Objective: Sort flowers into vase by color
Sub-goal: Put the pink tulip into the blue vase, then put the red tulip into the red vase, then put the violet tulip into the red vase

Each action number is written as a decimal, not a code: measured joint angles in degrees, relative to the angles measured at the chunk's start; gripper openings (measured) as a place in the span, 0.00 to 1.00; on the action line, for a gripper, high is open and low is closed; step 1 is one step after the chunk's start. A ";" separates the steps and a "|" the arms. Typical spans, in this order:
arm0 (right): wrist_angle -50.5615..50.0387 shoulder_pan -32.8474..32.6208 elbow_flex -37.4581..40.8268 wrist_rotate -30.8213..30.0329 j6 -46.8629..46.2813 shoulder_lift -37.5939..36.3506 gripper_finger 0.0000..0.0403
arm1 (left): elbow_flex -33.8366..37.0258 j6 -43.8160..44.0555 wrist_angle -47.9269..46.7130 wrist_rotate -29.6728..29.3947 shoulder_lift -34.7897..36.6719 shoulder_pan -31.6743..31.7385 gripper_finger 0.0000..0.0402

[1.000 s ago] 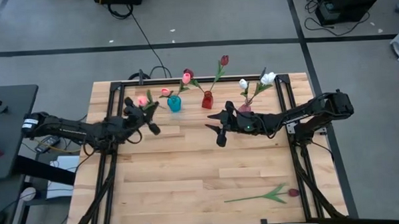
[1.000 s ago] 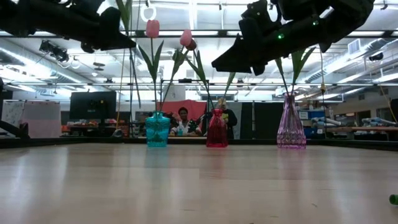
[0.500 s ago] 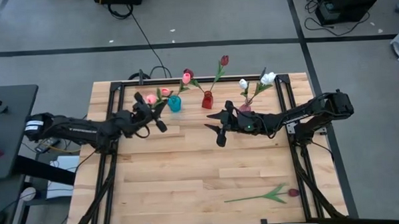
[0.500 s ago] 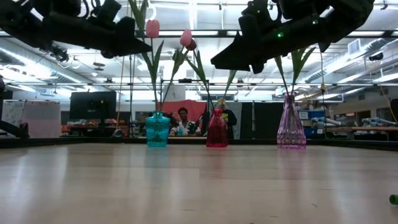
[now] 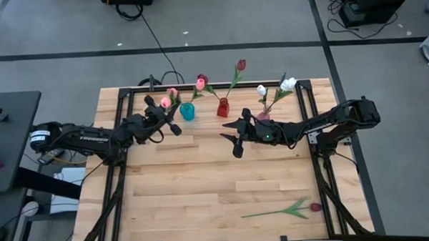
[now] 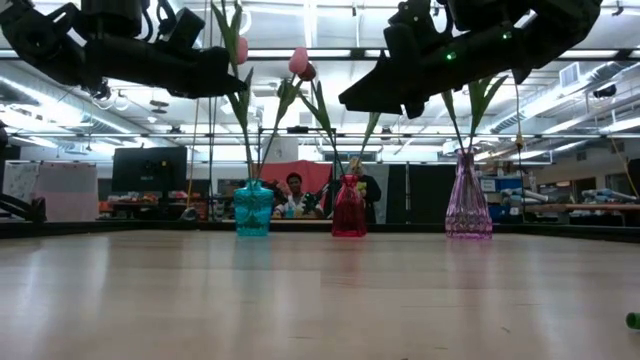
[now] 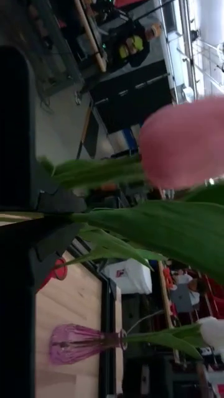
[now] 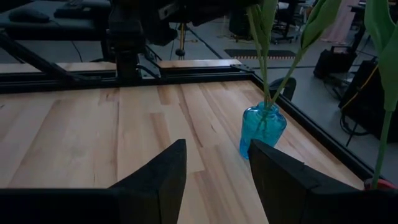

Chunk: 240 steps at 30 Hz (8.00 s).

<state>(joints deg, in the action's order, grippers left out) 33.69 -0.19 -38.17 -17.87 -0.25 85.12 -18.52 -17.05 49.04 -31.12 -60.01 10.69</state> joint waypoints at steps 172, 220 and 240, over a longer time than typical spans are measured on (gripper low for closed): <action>1.08 -32.48 25.97 -32.22 -7.15 -39.89 0.46 | -71.76 30.14 -49.81 25.11 -70.94 -31.46 0.01; 6.16 -32.61 25.94 -33.07 -1.27 -39.26 0.46 | -27.87 39.95 -29.20 -0.32 -36.91 -34.17 0.44; 6.81 -32.85 25.94 -32.94 0.06 -39.26 0.46 | -64.53 29.21 -46.73 10.30 -64.91 -27.64 0.44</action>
<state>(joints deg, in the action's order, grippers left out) 40.50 -33.04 -12.23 -50.81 -0.19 45.87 -83.05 12.16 2.31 -20.82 -124.92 -16.94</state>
